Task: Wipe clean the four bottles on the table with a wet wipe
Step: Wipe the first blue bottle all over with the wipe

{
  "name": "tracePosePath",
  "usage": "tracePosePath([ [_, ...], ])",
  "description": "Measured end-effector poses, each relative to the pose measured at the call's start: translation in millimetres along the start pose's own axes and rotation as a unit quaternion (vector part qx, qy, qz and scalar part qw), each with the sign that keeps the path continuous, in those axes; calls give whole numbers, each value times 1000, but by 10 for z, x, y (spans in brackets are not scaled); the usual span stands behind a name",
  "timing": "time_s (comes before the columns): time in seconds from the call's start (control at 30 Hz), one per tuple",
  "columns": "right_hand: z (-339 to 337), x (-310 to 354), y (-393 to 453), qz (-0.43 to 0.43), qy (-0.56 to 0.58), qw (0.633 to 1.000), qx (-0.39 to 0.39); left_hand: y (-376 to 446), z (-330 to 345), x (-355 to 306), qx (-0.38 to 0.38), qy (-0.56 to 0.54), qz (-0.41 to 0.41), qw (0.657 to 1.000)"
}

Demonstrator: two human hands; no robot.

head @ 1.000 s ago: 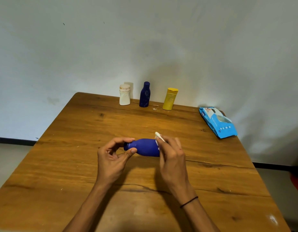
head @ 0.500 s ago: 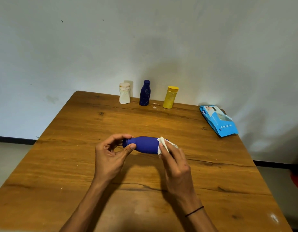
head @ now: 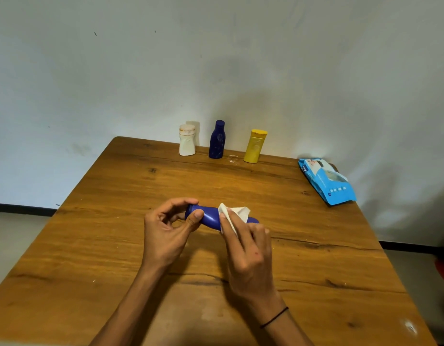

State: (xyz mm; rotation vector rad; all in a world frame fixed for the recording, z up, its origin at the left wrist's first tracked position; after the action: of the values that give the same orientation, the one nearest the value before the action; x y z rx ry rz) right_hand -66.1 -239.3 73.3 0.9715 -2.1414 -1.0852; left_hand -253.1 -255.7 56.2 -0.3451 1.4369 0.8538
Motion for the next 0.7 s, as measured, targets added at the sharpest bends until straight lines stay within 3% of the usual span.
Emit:
tracePosePath([
  [0.1, 25, -112, 42, 15, -9, 1000, -22, 6, 27, 74, -7, -20, -58, 998],
  [0.27, 218, -278, 91, 49, 72, 993, 83, 102, 79, 148, -13, -32, -100, 994],
  [0.37, 258, -359, 109, 124, 136, 978, 94, 145, 173, 141, -17, -31, -93, 995],
  [0.47, 345, -522, 52, 269, 231, 933, 55, 159, 311, 168, 46, -32, -70, 996],
  [0.57, 466, -626, -53, 417, 325, 849, 23, 0, 460, 318, 110, -26, -99, 989],
  [0.63, 514, -630, -106, 469, 355, 809, 11, -152, 530, 388, 123, -49, -138, 981],
  [0.7, 529, -615, -136, 480, 356, 802, 1, -256, 558, 410, 109, -68, -168, 977],
])
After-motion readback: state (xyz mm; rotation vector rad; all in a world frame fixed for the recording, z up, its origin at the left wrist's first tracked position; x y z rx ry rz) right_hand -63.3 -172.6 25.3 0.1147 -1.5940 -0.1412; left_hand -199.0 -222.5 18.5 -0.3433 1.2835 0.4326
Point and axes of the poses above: each hand's wrist, its own y-axis towards the middle knuckle, its own z-axis out of the palm, x = y × z, the point moved 8 cm from there along y, towards the middle knuckle, and after that the axes turned 11 degrees about -x, right-handed, at the moved point
